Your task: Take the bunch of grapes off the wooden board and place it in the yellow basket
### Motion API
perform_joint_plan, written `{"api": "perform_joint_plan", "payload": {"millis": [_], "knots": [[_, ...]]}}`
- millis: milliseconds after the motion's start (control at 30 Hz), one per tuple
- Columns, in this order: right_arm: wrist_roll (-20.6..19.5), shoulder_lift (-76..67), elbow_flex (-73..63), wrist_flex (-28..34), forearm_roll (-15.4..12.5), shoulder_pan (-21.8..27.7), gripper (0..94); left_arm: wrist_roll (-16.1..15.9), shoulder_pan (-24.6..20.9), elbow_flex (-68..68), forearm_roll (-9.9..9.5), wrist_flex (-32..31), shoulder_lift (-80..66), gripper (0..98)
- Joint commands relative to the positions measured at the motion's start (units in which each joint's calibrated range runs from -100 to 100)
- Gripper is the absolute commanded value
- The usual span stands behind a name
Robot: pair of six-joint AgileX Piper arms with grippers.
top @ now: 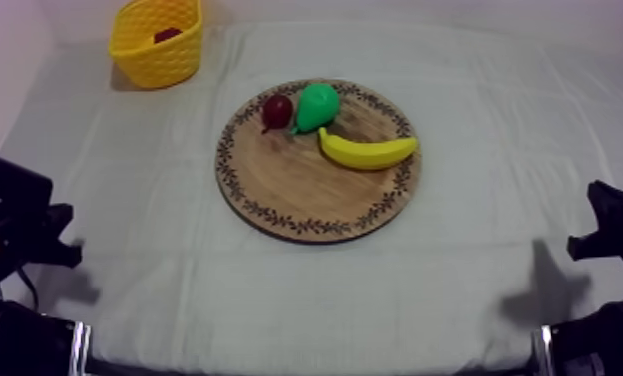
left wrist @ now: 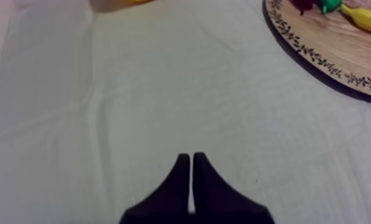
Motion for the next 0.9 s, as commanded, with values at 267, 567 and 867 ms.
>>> {"api": "perform_joint_plan", "payload": {"millis": [267,567,867], "knots": [[0.01,0.02,-0.01,-0.03,-0.01,0.0,0.3,4.21,-2.79,0.23,-4.53,5.35,-20.28,0.0],[0.01,0.02,-0.01,-0.03,-0.01,0.0,0.3,5.73,-4.2,-0.18,-4.53,7.49,-27.14,0.0],[0.01,0.02,-0.01,-0.03,-0.01,0.0,0.3,13.95,-3.76,1.23,-4.71,2.84,-27.57,0.0]]}}
